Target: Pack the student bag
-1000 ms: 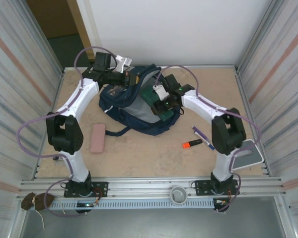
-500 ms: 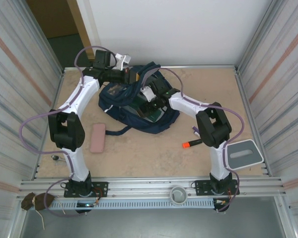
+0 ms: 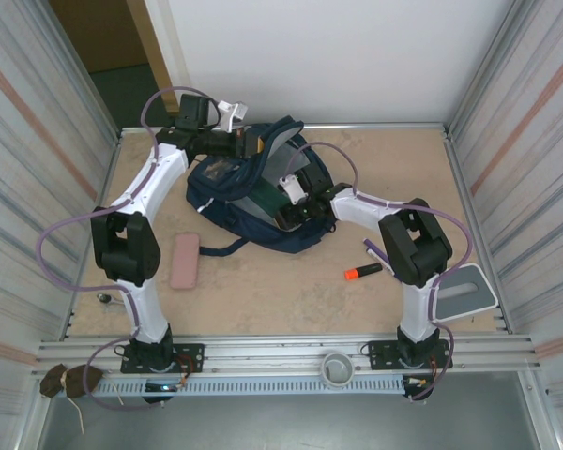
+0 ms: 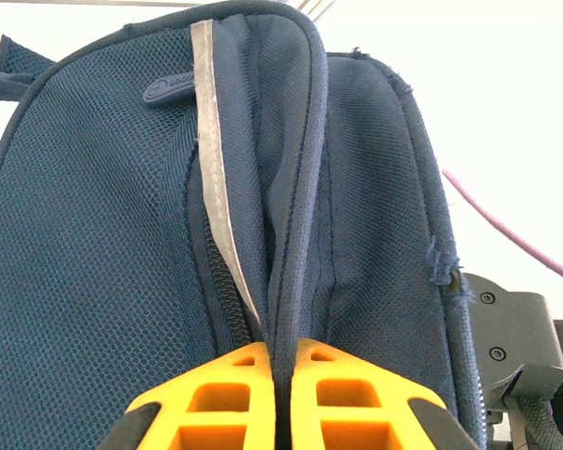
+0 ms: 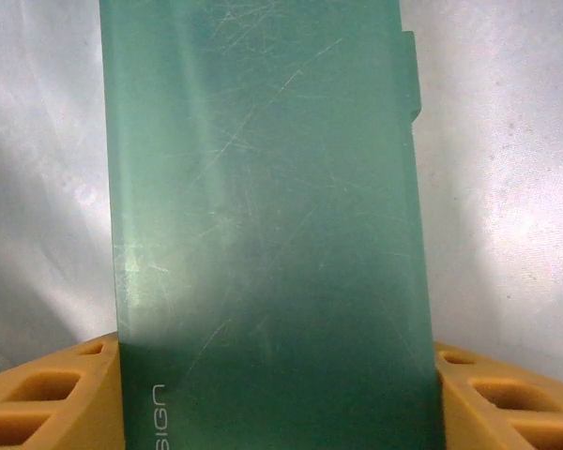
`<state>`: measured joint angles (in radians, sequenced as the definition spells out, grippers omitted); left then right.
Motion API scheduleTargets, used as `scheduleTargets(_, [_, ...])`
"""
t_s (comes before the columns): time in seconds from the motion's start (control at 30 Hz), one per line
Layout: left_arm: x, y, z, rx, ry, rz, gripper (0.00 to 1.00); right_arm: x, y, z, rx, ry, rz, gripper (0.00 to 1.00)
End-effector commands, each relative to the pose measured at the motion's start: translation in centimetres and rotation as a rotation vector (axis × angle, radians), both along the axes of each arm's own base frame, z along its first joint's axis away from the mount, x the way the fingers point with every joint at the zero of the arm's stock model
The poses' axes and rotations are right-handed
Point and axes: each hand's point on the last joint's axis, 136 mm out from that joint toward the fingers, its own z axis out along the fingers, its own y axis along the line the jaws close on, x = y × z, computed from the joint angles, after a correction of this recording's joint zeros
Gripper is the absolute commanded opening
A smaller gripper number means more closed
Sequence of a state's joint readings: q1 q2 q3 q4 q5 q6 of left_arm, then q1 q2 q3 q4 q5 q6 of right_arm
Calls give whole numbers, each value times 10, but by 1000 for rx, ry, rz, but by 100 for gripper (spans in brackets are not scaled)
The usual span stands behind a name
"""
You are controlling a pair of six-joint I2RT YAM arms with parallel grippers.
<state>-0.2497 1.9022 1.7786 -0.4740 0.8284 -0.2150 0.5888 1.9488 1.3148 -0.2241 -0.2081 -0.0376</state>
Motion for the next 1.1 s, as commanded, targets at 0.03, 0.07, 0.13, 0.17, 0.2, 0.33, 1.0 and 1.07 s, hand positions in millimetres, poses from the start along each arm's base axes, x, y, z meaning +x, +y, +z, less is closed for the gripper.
scheduleTargets(0.03, [-9, -8, 38, -96, -108, -48, 6, 25, 27, 33, 104, -92, 9, 51])
scheduleTargets(0.07, [-10, -8, 36, -104, -103, -43, 6, 29, 32, 39, 135, -101, 6, 50])
scheduleTargets(0.13, [-10, -9, 36, -121, -97, -39, 6, 34, 45, 50, 202, -103, 12, 50])
scheduleTargets(0.17, [-11, -10, 34, -125, -88, -38, 6, 37, 54, 56, 245, -100, 18, 51])
scheduleTargets(0.2, [-10, -10, 33, -126, -82, -34, 6, 40, 61, 60, 276, -99, 22, 52])
scheduleTargets(0.33, [-5, -11, 28, -129, -56, -19, 6, 47, 82, 65, 362, -78, 12, 70])
scheduleTargets(1.0, [3, -8, -36, -43, 20, 83, 7, -68, -3, 85, 266, -78, -268, 92])
scheduleTargets(1.07, [4, -6, -42, -31, 32, 94, 7, -81, 16, 84, 284, -44, -287, 89])
